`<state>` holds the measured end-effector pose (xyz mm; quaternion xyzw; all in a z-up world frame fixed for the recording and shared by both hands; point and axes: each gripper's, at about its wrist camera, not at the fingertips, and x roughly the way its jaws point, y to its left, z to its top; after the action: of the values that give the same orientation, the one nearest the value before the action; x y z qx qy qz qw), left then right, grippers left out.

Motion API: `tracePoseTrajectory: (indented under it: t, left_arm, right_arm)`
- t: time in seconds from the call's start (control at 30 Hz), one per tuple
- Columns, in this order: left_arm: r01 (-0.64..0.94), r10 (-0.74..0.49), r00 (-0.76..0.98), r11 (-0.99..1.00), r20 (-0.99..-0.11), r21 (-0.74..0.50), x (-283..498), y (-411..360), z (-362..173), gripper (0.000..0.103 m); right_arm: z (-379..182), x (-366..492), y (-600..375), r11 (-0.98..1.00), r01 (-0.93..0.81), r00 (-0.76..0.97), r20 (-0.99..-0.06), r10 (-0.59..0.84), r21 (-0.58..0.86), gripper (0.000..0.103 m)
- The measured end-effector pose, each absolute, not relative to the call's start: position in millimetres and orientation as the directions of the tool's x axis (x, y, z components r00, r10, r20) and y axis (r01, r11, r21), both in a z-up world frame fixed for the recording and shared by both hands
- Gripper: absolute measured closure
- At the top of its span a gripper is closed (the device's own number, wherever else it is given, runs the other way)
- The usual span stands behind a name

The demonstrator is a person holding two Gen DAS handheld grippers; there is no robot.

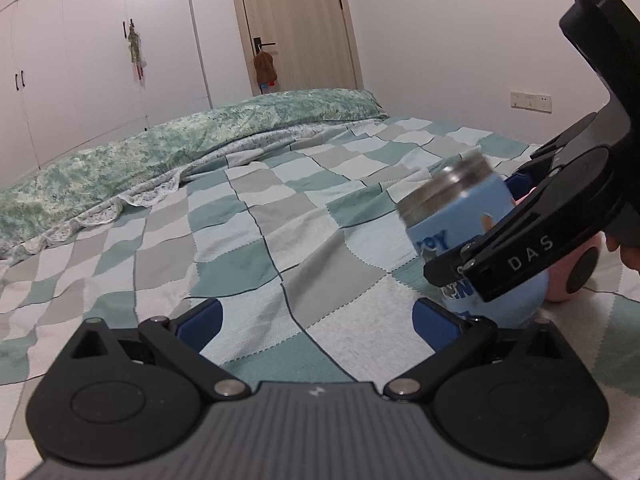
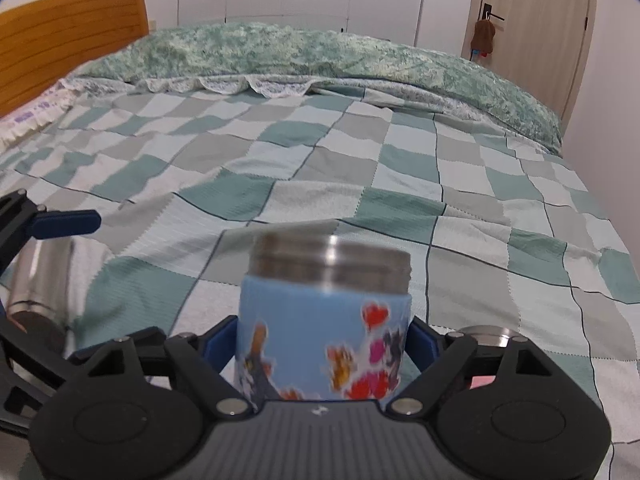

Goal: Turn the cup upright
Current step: 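Lift the blue cup with the right gripper and rotate it opening-up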

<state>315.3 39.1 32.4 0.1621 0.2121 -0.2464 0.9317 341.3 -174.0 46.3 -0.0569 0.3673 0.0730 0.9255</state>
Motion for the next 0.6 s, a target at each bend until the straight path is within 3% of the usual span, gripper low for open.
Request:
tracePoseTrajectory:
  t: [0.6]
  left_arm:
    - [0.473, -0.354, 0.836, 0.852, -0.419, 0.225, 200, 59, 81, 0.0]
  right_arm:
    - [106, 196, -176, 0.968, -0.245, 0.742, -0.633, 0.222, 0.052, 0.019]
